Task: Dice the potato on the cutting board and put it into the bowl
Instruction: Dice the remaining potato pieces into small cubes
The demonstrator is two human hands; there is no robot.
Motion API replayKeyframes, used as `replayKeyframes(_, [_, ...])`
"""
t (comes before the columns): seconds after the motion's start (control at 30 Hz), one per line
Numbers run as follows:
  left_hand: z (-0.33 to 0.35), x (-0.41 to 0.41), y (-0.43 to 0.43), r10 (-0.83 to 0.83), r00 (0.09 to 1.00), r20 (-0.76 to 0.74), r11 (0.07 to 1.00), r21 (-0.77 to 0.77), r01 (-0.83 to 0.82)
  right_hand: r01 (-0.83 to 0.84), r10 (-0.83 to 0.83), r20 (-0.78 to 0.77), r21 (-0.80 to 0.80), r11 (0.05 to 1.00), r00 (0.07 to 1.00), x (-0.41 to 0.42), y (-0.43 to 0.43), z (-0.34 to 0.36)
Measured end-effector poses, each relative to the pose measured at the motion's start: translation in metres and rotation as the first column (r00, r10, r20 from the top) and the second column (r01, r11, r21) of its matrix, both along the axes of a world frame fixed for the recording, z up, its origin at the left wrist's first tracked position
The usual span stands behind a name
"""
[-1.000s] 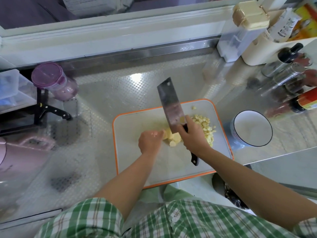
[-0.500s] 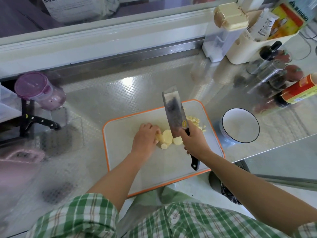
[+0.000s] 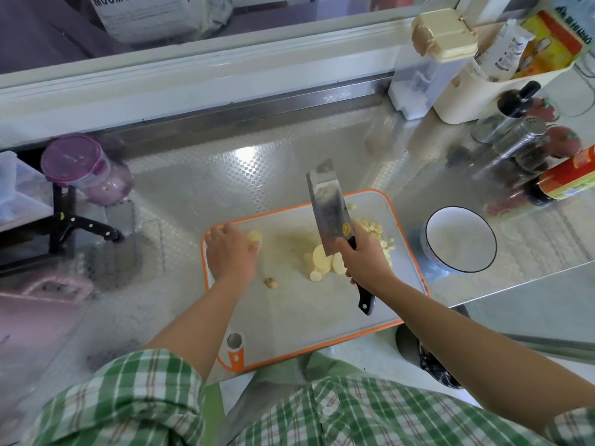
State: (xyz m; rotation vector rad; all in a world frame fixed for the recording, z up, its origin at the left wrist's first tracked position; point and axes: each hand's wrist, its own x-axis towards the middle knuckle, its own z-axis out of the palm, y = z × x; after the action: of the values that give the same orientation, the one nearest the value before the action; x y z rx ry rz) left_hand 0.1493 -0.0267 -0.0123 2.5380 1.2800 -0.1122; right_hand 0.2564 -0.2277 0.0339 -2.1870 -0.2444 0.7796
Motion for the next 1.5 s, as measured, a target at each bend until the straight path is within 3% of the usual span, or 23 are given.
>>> replayKeyframes(0.07, [0.003,0.004,-0.009,-0.093,0.991,0.096,0.992,0.099,0.083,0.02,-0.02,0.004,0.007,1.0,1.0,0.002,-0.002,0.001])
replayKeyframes(0.17, [0.003,0.016,-0.034,-0.384,0.851,0.358,0.913,0.01,0.408,0.073,-0.074,0.036,0.017,0.997,0.997,0.005,-0.008,0.002])
replayKeyframes(0.23, [0.006,0.029,-0.055,-0.515,0.795,0.32,0.816,-0.1,0.569,0.103,-0.103,0.066,0.014,0.995,0.992,0.007,-0.015,0.001])
replayKeyframes(0.3, [0.006,0.041,-0.073,-0.596,0.781,0.187,0.769,-0.145,0.622,0.113,-0.114,0.079,0.014,0.993,0.99,0.008,-0.023,0.0])
replayKeyframes(0.4, [0.003,0.045,-0.081,-0.602,0.792,0.1,0.78,-0.137,0.61,0.11,-0.107,0.078,-0.03,0.993,0.991,0.008,-0.034,0.001])
replayKeyframes(0.53, [0.004,0.044,-0.075,-0.535,0.831,0.154,0.819,-0.149,0.555,0.122,-0.117,0.077,-0.062,0.991,0.99,0.005,-0.041,0.005])
replayKeyframes(0.77, [0.007,0.039,-0.074,-0.517,0.821,0.242,0.8,-0.207,0.564,0.116,-0.113,0.06,-0.052,0.992,0.992,0.005,-0.044,0.009])
replayKeyframes(0.9, [0.009,0.043,-0.079,-0.572,0.791,0.218,0.763,-0.212,0.611,0.103,-0.1,0.069,-0.031,0.994,0.993,0.005,-0.046,0.009])
replayKeyframes(1.1, [0.007,0.044,-0.083,-0.603,0.781,0.159,0.737,-0.264,0.623,0.043,-0.033,0.081,-0.123,0.992,0.996,0.005,-0.056,0.002])
replayKeyframes(1.5, [0.007,0.047,-0.09,-0.568,0.817,0.1,0.774,-0.271,0.572,0.049,-0.04,0.083,-0.104,0.993,0.996,0.005,-0.06,0.002])
